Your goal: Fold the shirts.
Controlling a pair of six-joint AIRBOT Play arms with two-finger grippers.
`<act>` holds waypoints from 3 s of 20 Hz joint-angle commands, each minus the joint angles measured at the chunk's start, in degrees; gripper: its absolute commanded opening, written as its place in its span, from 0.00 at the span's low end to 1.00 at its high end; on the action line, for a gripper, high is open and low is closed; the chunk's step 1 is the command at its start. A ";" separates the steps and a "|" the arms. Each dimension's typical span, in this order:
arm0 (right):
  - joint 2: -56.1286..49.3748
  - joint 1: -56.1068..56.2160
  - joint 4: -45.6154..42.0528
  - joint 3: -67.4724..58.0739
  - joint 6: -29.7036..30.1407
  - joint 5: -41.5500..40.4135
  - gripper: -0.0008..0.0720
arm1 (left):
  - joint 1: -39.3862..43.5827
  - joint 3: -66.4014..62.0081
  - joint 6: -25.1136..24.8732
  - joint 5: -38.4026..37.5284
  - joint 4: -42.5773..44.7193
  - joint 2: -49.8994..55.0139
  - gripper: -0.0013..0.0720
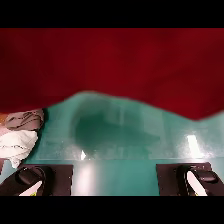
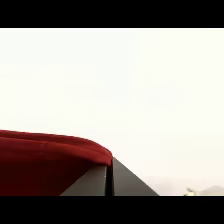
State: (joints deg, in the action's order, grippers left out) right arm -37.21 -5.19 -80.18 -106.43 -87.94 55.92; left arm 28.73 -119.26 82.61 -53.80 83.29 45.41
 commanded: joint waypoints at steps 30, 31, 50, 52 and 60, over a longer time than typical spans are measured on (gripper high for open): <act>-37.07 -0.37 -7.78 23.19 -8.68 5.66 0.80 | -25.18 20.26 5.44 -20.55 1.64 41.35 0.66; -36.20 -0.22 -7.85 23.23 -8.66 6.21 0.80 | -25.99 21.75 5.49 -23.78 1.55 41.03 0.66; -21.31 -0.26 -6.34 35.76 -8.63 5.53 0.80 | -6.95 89.57 16.83 -6.21 -20.65 8.28 0.66; -21.33 -0.26 -6.34 35.78 -8.63 5.68 0.80 | -6.93 89.83 15.37 -6.03 -22.67 8.28 0.66; -21.33 -0.26 -6.23 35.76 -8.68 5.79 0.80 | -6.93 92.30 11.19 -5.73 -29.57 8.28 0.65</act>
State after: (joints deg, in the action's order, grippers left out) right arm -58.59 -5.45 -86.46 -70.70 -96.57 61.65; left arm 21.76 -27.55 96.09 -59.51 57.60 53.74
